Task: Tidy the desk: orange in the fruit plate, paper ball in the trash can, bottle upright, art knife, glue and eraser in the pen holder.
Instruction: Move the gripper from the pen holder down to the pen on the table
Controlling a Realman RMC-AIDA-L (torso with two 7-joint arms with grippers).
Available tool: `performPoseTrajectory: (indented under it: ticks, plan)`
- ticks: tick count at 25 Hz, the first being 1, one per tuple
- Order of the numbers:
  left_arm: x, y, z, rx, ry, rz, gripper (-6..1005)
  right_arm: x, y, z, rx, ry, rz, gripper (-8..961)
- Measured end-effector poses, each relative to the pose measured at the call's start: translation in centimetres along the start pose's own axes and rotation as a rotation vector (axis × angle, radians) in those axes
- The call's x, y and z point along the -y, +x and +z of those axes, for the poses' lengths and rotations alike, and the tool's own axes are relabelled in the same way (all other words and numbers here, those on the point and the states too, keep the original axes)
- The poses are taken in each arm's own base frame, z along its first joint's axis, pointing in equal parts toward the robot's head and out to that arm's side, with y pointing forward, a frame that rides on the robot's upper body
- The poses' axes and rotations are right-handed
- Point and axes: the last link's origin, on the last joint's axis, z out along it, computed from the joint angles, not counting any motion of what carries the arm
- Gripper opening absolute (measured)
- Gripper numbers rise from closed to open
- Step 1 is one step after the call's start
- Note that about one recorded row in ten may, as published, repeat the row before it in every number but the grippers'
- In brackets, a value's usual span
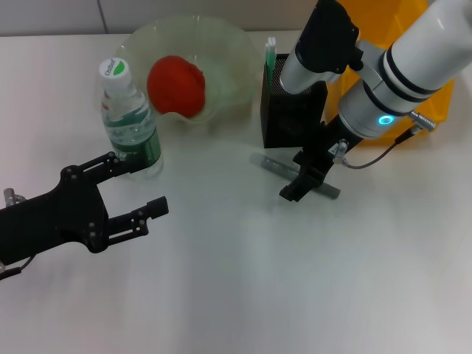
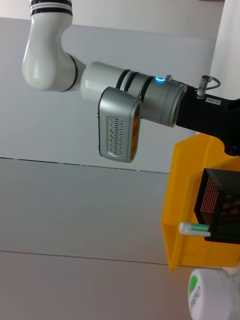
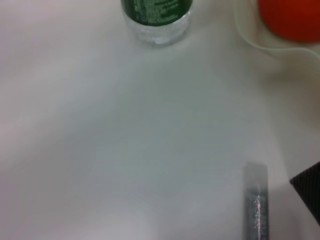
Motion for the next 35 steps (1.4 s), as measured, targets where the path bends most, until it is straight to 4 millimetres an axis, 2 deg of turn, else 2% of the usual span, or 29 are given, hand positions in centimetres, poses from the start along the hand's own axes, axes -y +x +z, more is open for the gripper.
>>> performPoseTrajectory:
  ticks: [35]
  plan:
    - [0.11, 0.08, 0.13, 0.0, -0.002, 0.003, 768, 0.15, 0.24, 0.47, -0.017, 0.021, -0.004, 652]
